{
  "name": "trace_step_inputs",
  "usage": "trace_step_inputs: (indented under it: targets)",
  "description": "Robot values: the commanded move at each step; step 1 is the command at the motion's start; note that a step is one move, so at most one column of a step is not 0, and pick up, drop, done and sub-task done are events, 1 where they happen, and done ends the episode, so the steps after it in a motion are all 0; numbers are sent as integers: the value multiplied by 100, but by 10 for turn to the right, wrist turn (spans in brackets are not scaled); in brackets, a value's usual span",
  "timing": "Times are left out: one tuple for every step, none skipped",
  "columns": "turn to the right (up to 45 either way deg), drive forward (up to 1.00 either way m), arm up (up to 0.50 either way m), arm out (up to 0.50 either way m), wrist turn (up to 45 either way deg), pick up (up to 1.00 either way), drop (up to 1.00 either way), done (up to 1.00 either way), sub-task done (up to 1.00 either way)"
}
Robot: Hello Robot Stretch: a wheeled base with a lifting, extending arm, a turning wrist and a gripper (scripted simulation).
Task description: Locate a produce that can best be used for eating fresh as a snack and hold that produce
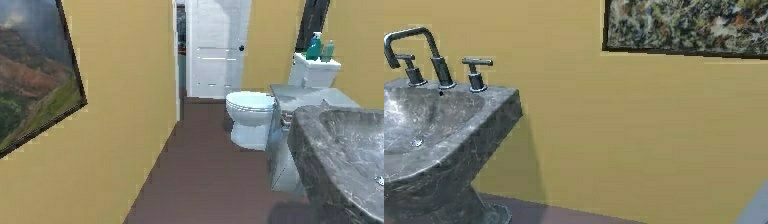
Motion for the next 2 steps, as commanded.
trace_step_inputs:
  targets:
    - [0, 100, 0, 0, 0, 0, 0, 0, 0]
    - [0, 100, 0, 0, 0, 0, 0, 0, 0]
